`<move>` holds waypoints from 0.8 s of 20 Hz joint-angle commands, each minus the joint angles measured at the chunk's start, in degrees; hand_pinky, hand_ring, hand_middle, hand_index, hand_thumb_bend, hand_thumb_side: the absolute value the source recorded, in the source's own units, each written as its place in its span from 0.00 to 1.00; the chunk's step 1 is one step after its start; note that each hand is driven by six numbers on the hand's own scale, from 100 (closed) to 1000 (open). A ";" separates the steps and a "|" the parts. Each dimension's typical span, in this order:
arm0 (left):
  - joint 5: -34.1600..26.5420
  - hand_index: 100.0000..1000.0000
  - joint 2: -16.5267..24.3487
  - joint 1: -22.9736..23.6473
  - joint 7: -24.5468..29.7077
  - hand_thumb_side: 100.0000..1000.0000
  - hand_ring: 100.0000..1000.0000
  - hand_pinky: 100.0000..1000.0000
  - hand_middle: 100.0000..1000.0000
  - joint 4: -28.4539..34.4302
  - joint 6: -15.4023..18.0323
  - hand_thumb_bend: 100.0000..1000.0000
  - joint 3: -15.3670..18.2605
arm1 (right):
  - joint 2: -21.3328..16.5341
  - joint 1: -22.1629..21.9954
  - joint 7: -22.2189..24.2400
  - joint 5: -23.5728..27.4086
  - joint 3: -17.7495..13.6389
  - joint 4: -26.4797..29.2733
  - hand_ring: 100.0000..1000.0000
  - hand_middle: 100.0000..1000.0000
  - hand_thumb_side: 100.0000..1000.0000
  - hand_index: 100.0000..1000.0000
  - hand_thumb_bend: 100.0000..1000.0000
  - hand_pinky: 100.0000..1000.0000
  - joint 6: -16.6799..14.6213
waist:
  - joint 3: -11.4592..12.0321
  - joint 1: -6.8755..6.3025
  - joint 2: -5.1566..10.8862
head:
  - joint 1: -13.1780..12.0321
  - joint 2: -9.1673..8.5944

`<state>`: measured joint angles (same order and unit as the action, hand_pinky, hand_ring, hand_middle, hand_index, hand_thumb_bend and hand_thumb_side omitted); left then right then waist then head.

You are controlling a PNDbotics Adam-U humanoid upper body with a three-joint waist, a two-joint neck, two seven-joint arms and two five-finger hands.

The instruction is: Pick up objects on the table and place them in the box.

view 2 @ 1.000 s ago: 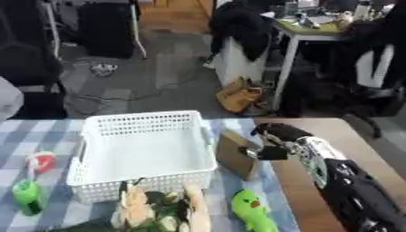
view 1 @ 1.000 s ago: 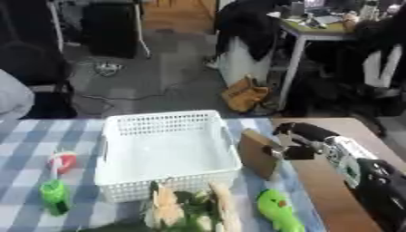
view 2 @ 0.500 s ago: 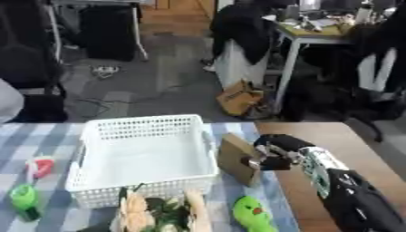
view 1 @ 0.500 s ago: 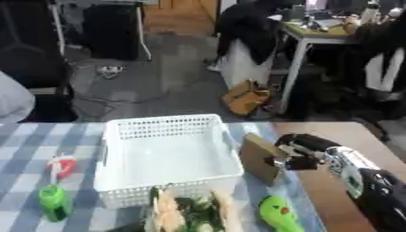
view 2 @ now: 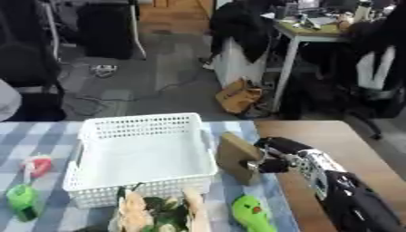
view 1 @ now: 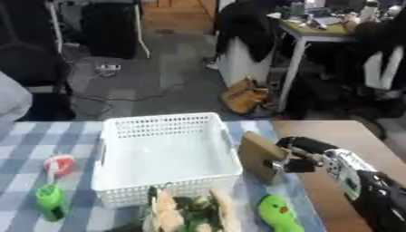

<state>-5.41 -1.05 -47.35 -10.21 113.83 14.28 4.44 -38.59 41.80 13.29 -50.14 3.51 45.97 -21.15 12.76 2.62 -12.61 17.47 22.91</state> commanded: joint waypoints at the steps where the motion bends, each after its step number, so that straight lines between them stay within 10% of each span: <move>1: -0.21 0.85 -0.11 -1.34 0.27 0.96 0.78 0.63 0.72 0.76 0.00 0.00 -0.11 | -1.48 0.88 -1.07 1.01 -0.83 0.43 0.86 0.70 1.00 0.76 0.43 0.84 0.10 | 0.03 0.86 0.00 | 0.07 -0.74; 7: -0.21 0.85 -0.07 -1.33 0.25 0.95 0.78 0.63 0.72 0.76 -0.07 0.00 -0.04 | -1.43 0.98 -5.95 2.86 -1.08 0.74 0.72 0.33 0.78 0.46 0.20 0.77 2.48 | -0.03 0.83 0.07 | 0.04 -0.31; 16: -0.23 0.85 -0.03 -1.14 0.18 0.95 0.78 0.63 0.72 0.76 -0.12 0.00 -0.02 | -1.36 0.94 -12.05 4.65 -0.36 1.13 0.63 0.17 0.64 0.28 0.05 0.73 3.89 | -0.07 0.93 0.35 | 0.35 0.48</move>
<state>-5.52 -1.06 -47.42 -10.10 113.83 14.17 4.44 -38.57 41.81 2.08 -46.25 3.25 46.00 -17.33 12.75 2.63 -12.62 17.52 23.19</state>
